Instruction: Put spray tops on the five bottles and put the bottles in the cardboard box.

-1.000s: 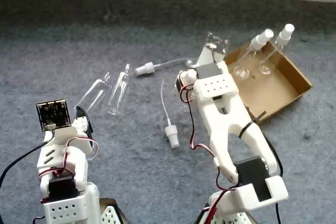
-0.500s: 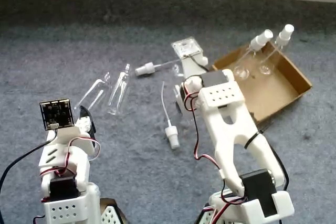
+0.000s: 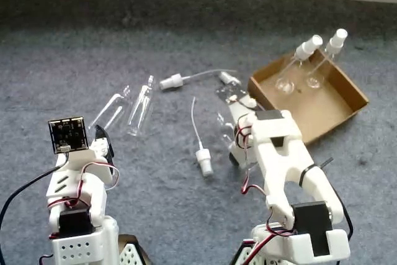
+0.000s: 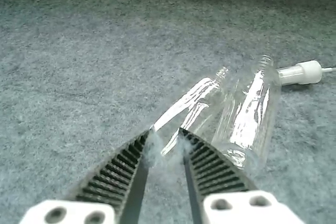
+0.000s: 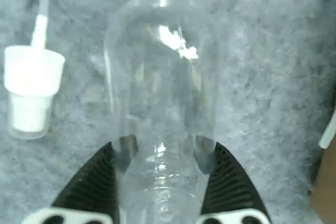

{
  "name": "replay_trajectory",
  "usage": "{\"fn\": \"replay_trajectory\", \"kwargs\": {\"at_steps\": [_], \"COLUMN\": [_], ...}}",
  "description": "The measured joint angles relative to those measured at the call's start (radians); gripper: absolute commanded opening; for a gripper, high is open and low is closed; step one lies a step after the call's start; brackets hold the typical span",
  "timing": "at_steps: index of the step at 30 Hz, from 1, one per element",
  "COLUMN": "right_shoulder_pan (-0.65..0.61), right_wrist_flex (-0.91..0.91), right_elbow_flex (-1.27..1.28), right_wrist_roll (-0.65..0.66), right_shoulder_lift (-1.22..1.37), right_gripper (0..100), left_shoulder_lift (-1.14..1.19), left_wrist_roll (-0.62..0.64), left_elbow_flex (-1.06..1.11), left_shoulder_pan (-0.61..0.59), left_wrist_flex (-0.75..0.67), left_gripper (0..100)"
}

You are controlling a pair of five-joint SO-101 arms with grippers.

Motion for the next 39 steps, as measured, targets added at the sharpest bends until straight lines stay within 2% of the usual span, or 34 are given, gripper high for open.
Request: {"fn": "replay_trajectory", "kwargs": {"at_steps": [5,10,16,19,23,32,39], "right_shoulder_pan": [-0.002,-0.002,-0.002,-0.02,-0.048,-0.052,-0.071], "right_wrist_flex": [-0.002,0.078,0.27,0.365,0.414,0.425,0.252], "right_elbow_flex": [0.034,0.034,-0.114,-0.181,-0.229,-0.281,-0.281], "right_wrist_roll": [0.023,0.025,0.025,0.071,0.104,0.11,0.112], "right_shoulder_lift": [-0.005,-0.015,-0.048,-0.054,-0.054,-0.054,-0.054], "right_gripper": [24.6,33.7,34.3,34.3,34.3,34.3,34.3], "left_shoulder_lift": [0.0,0.0,0.0,0.0,0.0,0.0,0.0], "left_wrist_roll": [0.0,0.0,0.0,0.0,0.0,0.0,0.0], "left_elbow_flex": [0.0,0.0,0.0,0.0,0.0,0.0,0.0], "left_shoulder_pan": [0.0,0.0,0.0,0.0,0.0,0.0,0.0], "left_wrist_flex": [0.0,0.0,0.0,0.0,0.0,0.0,0.0], "left_gripper": [5,5,5,5,5,5,5]}}
